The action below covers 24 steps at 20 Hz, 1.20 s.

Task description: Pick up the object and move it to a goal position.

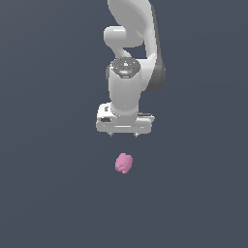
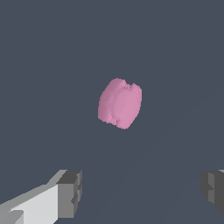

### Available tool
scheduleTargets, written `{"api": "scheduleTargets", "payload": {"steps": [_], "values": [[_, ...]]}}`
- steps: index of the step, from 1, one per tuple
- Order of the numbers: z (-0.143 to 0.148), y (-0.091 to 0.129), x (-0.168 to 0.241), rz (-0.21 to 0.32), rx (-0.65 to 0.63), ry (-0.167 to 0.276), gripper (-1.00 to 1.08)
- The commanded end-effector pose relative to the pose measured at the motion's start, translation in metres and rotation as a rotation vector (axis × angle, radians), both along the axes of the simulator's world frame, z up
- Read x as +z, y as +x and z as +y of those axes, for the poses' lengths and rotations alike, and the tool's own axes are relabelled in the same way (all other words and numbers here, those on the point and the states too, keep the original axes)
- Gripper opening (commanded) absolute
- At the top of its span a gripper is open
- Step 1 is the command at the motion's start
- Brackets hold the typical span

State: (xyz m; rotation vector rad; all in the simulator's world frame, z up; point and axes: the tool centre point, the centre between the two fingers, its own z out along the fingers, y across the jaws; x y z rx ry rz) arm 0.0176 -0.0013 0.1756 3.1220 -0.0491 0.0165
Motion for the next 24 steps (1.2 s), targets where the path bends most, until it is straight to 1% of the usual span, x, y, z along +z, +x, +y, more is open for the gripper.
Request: {"api": "scheduleTargets", "payload": {"steps": [1,6,15,19,24], "values": [[0.0,0.004,-0.004,0.001,-0.02,0.002,1.0],[0.0,0.017,-0.018,0.002,-0.093,0.007,1.0],[0.0,0.049,-0.06,0.005,-0.282,0.018,1.0],[0.001,0.057,-0.073,0.006,-0.336,0.02,1.0],[0.001,0.062,-0.081,0.007,-0.37,0.021,1.0]]}}
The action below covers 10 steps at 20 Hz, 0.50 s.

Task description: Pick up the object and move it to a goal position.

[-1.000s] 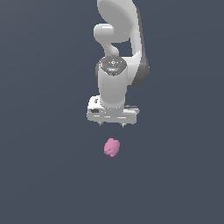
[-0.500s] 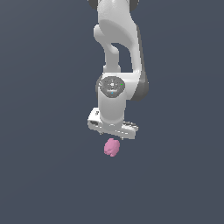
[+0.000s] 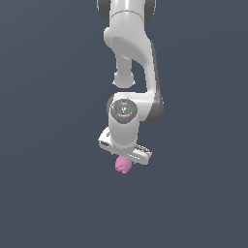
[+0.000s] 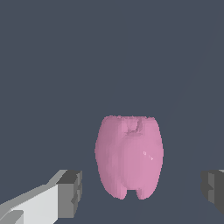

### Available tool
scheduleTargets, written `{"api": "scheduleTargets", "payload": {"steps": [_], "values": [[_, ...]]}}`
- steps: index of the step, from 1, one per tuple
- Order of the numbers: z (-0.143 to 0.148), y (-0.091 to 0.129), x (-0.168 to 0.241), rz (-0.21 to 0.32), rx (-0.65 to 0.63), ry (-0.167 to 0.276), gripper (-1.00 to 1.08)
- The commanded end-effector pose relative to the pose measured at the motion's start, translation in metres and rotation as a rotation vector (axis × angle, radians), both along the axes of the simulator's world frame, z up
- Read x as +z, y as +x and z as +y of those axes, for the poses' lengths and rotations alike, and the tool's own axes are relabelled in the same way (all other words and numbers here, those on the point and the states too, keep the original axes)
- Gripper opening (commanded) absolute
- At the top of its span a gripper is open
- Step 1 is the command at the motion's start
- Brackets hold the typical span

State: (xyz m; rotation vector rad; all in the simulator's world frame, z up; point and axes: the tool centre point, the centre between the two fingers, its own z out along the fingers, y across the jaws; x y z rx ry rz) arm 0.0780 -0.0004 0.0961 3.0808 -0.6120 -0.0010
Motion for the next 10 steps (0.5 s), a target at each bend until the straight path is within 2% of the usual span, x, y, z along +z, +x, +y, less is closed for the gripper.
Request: {"api": "scheduleTargets", "payload": {"steps": [1,10], "values": [[0.0,0.002,-0.002,-0.001,-0.012,0.0,1.0],[0.0,0.001,-0.022,0.0,-0.01,0.0,1.0]]}}
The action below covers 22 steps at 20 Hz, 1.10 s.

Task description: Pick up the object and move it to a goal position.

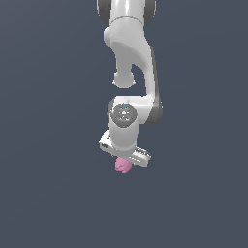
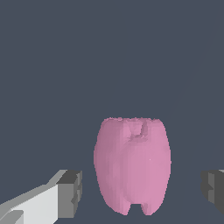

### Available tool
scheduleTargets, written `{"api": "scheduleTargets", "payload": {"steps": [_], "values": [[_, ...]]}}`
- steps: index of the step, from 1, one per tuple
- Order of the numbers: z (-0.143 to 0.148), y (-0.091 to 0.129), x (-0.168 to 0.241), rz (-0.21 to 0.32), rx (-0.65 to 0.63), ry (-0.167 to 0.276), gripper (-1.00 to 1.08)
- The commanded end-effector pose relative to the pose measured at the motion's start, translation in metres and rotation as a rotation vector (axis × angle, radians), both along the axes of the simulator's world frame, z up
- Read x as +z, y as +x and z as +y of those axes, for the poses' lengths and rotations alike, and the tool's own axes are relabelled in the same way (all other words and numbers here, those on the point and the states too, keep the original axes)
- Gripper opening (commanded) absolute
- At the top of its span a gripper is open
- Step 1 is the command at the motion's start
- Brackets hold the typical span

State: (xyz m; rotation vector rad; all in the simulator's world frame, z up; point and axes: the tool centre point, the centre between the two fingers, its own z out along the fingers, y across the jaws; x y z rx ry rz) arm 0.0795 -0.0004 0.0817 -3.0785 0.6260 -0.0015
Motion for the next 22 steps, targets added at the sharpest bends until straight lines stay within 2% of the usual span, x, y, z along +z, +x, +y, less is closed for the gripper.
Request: {"api": "scheduleTargets", "payload": {"steps": [1,6,11,12,22], "values": [[0.0,-0.001,-0.013,0.001,-0.001,0.0,1.0],[0.0,-0.001,-0.036,0.001,-0.004,0.0,1.0],[0.0,0.0,-0.038,0.001,-0.004,0.0,1.0],[0.0,0.0,-0.038,0.001,-0.004,0.0,-1.0],[0.001,0.001,-0.037,-0.001,-0.002,0.001,-1.0]]}}
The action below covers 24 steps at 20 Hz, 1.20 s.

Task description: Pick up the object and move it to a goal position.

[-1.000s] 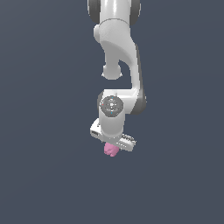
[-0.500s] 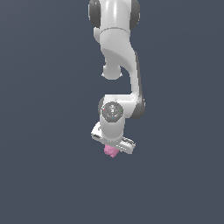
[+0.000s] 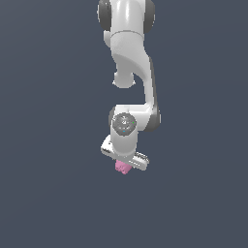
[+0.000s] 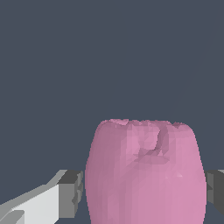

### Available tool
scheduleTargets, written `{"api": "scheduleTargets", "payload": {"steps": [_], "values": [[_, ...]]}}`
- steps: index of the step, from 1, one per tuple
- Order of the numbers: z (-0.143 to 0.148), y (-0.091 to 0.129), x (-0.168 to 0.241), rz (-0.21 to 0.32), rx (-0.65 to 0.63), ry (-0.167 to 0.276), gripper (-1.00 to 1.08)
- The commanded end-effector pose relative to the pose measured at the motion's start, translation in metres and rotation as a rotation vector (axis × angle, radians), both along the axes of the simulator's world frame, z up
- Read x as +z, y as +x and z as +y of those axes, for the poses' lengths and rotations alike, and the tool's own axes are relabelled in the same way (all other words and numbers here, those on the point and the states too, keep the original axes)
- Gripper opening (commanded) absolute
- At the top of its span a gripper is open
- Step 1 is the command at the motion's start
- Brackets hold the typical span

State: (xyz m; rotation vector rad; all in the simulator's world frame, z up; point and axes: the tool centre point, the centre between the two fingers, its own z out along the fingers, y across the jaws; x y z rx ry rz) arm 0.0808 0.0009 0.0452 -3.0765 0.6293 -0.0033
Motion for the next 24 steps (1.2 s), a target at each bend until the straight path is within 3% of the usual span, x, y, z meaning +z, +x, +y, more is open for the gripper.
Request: {"api": "scheduleTargets", "payload": {"steps": [1,13,24], "values": [[0.0,0.0,0.0,0.0,0.0,0.0,-1.0],[0.031,-0.021,0.023,0.0,0.0,0.0,-1.0],[0.114,-0.075,0.085,0.001,0.0,-0.001,-1.0]]}}
